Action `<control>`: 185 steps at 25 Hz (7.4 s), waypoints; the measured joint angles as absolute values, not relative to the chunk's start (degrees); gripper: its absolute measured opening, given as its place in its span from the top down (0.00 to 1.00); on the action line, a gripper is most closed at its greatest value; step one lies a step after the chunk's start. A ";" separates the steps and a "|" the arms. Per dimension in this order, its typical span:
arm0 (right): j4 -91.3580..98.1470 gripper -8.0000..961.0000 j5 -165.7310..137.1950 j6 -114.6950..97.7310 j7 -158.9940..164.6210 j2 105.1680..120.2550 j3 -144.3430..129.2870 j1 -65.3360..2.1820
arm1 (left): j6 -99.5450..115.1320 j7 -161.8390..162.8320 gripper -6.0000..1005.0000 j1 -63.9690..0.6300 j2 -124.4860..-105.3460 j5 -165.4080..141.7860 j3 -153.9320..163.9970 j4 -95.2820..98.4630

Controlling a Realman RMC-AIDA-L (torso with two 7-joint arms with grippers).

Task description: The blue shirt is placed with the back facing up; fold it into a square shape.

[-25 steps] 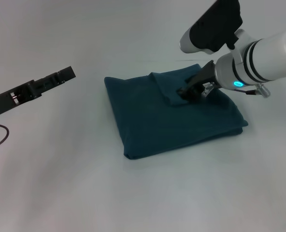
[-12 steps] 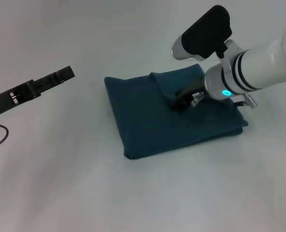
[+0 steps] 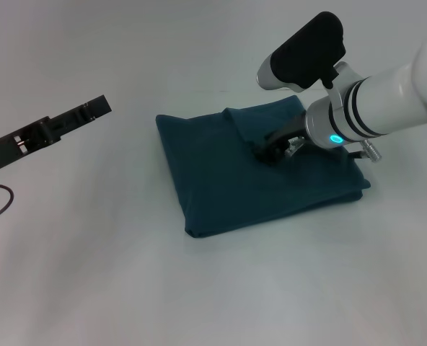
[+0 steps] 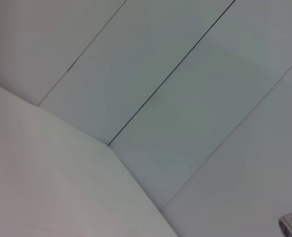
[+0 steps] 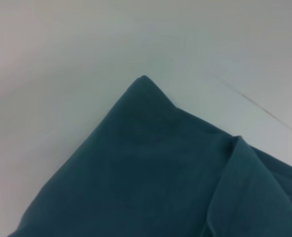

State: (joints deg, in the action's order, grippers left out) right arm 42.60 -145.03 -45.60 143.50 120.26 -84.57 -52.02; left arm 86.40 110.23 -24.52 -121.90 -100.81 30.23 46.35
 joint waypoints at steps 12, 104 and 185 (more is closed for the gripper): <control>42.00 0.81 -145.02 -44.95 143.00 120.32 -84.90 -52.45 | 86.12 110.18 0.05 -24.64 -121.82 -100.35 30.23 45.87; 39.60 0.04 -107.19 -90.57 148.69 103.02 -35.59 -36.94 | 81.14 142.00 0.05 -28.86 -123.98 -114.75 39.60 37.07; 39.41 0.04 -106.61 -92.78 148.47 102.83 -32.75 -36.21 | 66.03 137.33 0.99 -35.81 -123.86 -115.76 41.28 22.53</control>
